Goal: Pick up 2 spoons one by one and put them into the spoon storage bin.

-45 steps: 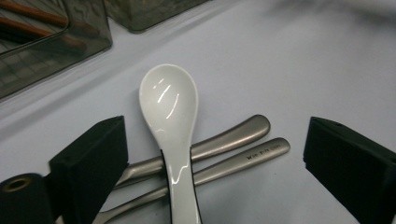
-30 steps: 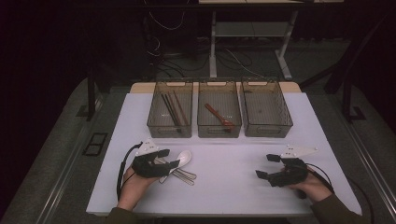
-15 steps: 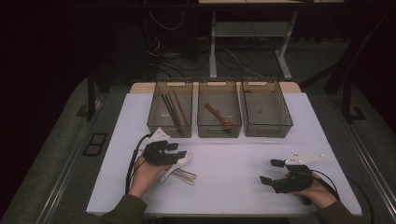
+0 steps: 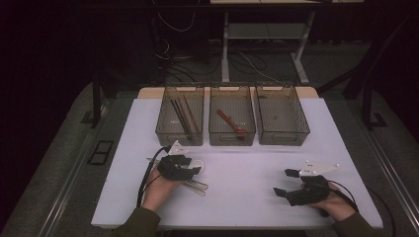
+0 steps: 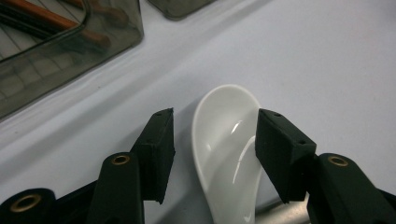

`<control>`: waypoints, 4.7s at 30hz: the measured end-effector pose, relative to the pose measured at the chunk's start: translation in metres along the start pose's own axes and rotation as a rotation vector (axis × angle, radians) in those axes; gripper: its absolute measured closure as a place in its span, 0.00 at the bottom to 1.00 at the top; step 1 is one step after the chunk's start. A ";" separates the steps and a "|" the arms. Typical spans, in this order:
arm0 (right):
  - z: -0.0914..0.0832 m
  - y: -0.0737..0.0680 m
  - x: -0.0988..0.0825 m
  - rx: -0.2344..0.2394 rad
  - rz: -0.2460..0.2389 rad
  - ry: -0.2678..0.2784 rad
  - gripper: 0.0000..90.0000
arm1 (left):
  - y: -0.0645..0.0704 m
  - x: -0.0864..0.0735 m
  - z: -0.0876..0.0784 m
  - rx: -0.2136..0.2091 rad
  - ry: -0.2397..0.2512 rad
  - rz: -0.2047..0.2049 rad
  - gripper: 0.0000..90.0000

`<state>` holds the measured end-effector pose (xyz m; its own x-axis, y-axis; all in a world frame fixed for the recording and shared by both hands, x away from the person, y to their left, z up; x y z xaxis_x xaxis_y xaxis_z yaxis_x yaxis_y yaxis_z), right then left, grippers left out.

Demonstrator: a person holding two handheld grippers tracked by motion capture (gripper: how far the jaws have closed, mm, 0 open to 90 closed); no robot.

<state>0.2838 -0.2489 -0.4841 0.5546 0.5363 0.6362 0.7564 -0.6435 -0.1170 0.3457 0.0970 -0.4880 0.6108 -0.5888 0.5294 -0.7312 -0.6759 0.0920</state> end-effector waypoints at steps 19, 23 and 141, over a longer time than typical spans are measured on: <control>0.001 0.000 -0.001 -0.009 -0.005 -0.004 0.19 | 0.010 0.000 -0.001 -0.014 -0.039 0.071 0.75; 0.000 0.000 -0.001 -0.006 0.000 -0.003 0.19 | 0.010 0.000 -0.003 -0.014 -0.031 0.070 0.81; -0.002 0.004 -0.001 -0.027 0.018 0.023 0.16 | 0.014 0.211 0.022 -0.078 0.074 0.272 0.43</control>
<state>0.2856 -0.2527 -0.4833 0.5598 0.5121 0.6515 0.7364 -0.6679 -0.1078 0.4715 -0.0463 -0.3938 0.3677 -0.7077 0.6033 -0.8879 -0.4600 0.0015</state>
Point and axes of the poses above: each handheld gripper's, and its own axes: z roughly forward along the jaws, x roughly out of its top, y roughly to its right, the point moved 6 cm from there along z, roughly forward along the jaws, and after that the axes turned 12 degrees about -y, right-handed, at the moved point
